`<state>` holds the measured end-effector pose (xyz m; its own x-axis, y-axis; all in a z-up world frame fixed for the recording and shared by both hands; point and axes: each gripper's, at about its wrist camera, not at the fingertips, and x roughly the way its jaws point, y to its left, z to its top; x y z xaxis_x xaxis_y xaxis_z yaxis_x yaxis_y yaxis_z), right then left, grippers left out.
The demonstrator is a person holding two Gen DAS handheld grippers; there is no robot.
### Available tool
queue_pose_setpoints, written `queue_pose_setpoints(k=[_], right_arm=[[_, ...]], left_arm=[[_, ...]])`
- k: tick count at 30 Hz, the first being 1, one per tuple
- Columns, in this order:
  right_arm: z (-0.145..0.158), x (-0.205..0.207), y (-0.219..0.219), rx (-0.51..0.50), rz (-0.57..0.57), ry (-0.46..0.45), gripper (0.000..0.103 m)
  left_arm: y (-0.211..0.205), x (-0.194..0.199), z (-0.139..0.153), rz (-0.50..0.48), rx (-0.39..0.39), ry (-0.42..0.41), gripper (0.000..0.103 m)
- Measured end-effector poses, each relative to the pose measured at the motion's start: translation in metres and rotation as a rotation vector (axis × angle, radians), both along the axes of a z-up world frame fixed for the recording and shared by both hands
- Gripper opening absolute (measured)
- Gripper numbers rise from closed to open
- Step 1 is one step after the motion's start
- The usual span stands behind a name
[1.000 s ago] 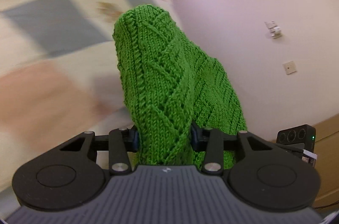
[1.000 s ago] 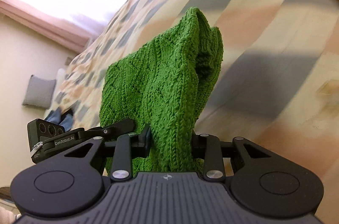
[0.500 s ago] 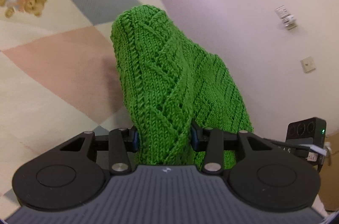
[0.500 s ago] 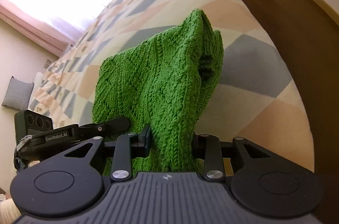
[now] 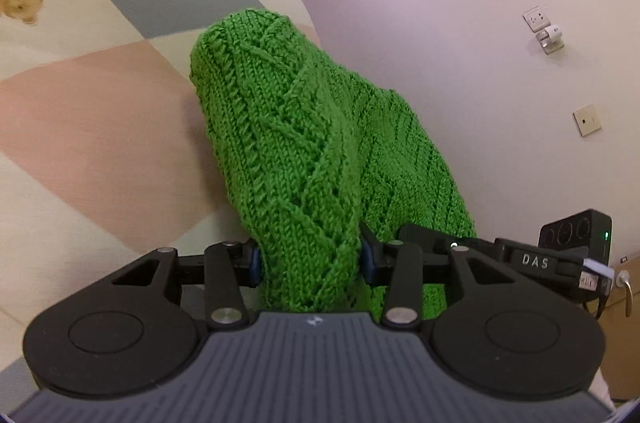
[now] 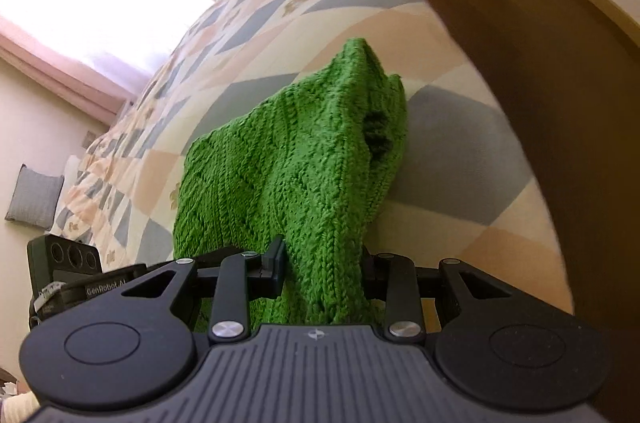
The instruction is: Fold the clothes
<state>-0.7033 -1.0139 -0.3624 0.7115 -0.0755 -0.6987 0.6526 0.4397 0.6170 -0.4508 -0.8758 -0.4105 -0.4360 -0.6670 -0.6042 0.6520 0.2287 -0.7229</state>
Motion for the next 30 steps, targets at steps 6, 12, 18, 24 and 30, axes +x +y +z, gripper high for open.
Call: queue_pose_setpoints(k=[6, 12, 18, 24, 30], right_arm=[[-0.032, -0.004, 0.002, 0.062, -0.087, 0.045, 0.046], [-0.002, -0.032, 0.023, -0.076, -0.288, 0.065, 0.051], [0.028, -0.037, 0.083, -0.335, -0.262, 0.127, 0.039], [-0.025, -0.020, 0.111, -0.372, -0.208, 0.246, 0.038], [0.006, -0.024, 0.116, -0.381, -0.281, 0.200, 0.038]], left_arm=[[-0.005, 0.010, 0.006, -0.044, 0.065, -0.034, 0.041], [0.000, 0.014, 0.056, -0.081, -0.014, -0.229, 0.037], [-0.017, -0.011, 0.075, -0.156, -0.138, -0.443, 0.021], [-0.035, -0.006, 0.025, -0.201, -0.050, -0.510, 0.016], [-0.027, 0.002, 0.056, -0.168, -0.124, -0.565, 0.012]])
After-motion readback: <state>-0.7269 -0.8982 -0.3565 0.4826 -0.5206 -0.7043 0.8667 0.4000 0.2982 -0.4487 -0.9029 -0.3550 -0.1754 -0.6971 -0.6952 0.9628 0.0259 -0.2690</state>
